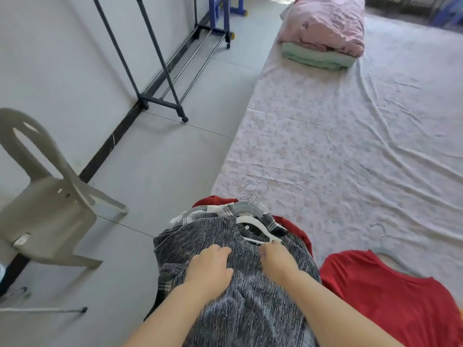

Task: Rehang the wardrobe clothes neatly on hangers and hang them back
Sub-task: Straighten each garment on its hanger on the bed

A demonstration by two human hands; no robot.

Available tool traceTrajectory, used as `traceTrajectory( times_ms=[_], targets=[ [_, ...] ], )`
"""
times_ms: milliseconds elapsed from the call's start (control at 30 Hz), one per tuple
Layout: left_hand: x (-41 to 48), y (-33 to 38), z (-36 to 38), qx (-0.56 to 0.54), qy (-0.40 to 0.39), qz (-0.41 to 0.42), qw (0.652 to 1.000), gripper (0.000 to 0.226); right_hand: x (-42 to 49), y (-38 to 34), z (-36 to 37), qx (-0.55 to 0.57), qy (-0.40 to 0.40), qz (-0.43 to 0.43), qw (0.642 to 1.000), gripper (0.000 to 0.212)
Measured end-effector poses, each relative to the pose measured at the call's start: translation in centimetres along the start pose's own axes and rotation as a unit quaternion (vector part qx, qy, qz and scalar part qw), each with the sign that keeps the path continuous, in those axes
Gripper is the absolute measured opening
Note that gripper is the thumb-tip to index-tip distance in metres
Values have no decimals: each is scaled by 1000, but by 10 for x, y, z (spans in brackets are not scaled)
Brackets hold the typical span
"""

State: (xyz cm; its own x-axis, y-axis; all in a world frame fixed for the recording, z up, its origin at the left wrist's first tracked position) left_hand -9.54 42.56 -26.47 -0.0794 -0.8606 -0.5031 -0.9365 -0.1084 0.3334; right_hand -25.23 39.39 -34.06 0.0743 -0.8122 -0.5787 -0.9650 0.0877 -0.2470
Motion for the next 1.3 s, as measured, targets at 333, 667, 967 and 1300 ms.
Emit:
traceTrajectory(
  times_ms=[333,667,967,1300],
  targets=[
    [84,-25,34,6,-33,1,999,49,104,5,13,52,95,36,993,44],
    [95,-30,21,-12,24,9,1000,50,79,11,7,125,140,41,981,34],
    [46,0,-21,-14,109,113,988,48,-42,-20,-43,142,259,-58,954,21],
    [-91,23,-36,-44,155,263,951,40,-240,-54,-80,103,458,-45,882,32]
  ],
)
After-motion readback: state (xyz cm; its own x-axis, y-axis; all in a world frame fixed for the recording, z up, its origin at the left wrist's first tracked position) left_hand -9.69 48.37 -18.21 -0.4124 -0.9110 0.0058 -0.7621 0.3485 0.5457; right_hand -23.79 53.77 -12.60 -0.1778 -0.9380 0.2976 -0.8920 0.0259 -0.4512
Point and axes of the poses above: each hand's wrist, its own x-axis towards the middle knuckle, its own z-axis out of the palm, y = z × x, the point moved 8 cm from there along x, towards the middle knuckle, and after that the axes turned 7 degrees about y, right-handed, at the moved point
